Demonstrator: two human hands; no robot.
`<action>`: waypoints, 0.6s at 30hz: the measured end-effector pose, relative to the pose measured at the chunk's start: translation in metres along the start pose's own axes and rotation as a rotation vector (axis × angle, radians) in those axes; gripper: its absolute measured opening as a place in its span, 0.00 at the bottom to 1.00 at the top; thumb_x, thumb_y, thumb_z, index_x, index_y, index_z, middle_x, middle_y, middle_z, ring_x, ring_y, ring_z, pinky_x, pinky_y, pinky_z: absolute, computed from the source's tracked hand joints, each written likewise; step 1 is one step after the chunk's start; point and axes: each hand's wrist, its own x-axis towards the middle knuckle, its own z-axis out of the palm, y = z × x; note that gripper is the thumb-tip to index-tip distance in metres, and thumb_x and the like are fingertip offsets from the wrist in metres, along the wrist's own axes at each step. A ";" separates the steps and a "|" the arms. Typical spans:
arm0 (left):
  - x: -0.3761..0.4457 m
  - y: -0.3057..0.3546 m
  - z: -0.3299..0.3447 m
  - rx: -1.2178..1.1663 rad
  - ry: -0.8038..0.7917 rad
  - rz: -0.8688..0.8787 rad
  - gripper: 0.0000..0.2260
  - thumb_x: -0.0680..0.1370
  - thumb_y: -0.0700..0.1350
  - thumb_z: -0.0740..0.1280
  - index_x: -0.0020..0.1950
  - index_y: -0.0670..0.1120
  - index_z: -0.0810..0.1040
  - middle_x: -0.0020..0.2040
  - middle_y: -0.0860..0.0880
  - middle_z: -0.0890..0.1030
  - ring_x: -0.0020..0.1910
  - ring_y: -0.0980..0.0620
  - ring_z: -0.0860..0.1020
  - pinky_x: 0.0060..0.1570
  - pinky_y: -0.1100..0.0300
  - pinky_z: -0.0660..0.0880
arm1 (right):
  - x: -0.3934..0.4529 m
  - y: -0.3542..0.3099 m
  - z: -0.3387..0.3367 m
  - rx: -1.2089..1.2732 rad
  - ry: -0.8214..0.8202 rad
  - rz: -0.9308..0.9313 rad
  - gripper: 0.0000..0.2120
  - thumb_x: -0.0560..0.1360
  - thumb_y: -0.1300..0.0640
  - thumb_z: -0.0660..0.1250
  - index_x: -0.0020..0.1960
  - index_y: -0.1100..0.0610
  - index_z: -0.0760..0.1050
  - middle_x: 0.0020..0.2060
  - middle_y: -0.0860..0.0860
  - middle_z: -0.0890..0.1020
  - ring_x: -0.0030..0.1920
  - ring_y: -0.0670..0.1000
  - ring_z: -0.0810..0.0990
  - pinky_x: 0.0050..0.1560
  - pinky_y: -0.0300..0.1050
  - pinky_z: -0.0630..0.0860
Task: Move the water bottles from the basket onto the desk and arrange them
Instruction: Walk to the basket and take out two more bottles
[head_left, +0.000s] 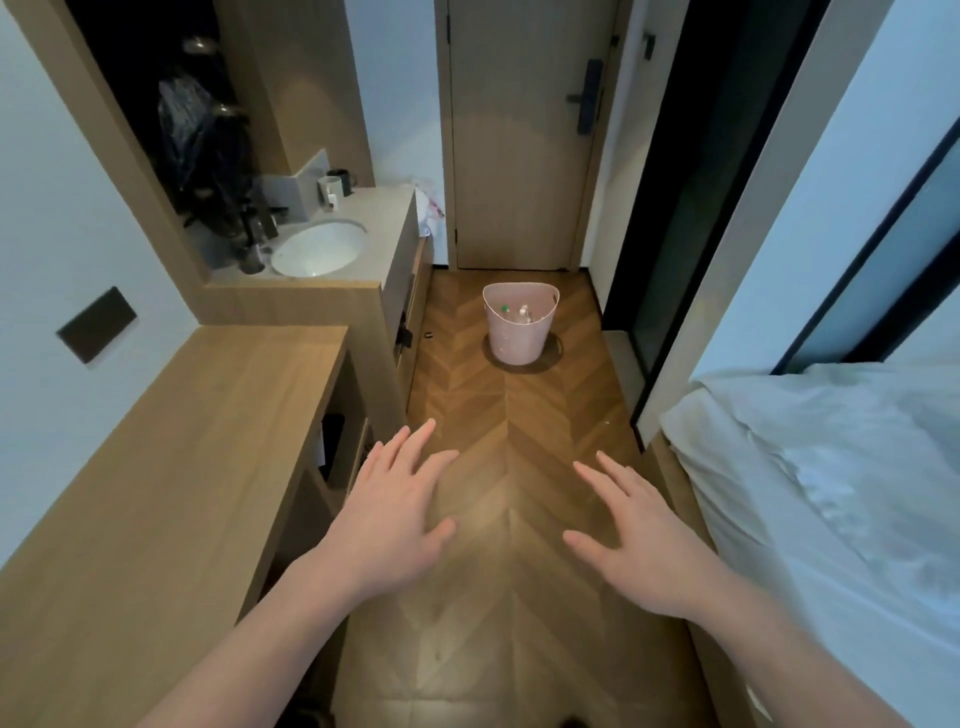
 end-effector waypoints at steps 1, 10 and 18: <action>0.019 0.000 0.000 0.000 -0.005 0.003 0.31 0.82 0.61 0.63 0.82 0.62 0.56 0.85 0.56 0.43 0.84 0.51 0.40 0.81 0.49 0.39 | 0.016 0.008 -0.005 0.005 0.007 0.007 0.39 0.80 0.33 0.63 0.85 0.37 0.48 0.85 0.39 0.44 0.85 0.49 0.45 0.82 0.53 0.54; 0.186 0.005 -0.008 -0.005 0.007 -0.099 0.31 0.82 0.62 0.63 0.83 0.62 0.56 0.85 0.56 0.42 0.84 0.51 0.40 0.81 0.48 0.40 | 0.179 0.068 -0.072 0.020 -0.054 -0.051 0.39 0.81 0.33 0.62 0.85 0.38 0.47 0.85 0.41 0.44 0.85 0.52 0.44 0.83 0.52 0.51; 0.289 -0.007 -0.032 -0.046 0.071 -0.191 0.31 0.82 0.62 0.63 0.83 0.61 0.56 0.85 0.56 0.42 0.84 0.51 0.40 0.81 0.49 0.39 | 0.321 0.071 -0.136 0.003 -0.099 -0.153 0.39 0.81 0.33 0.63 0.85 0.38 0.48 0.85 0.41 0.45 0.85 0.51 0.44 0.83 0.53 0.51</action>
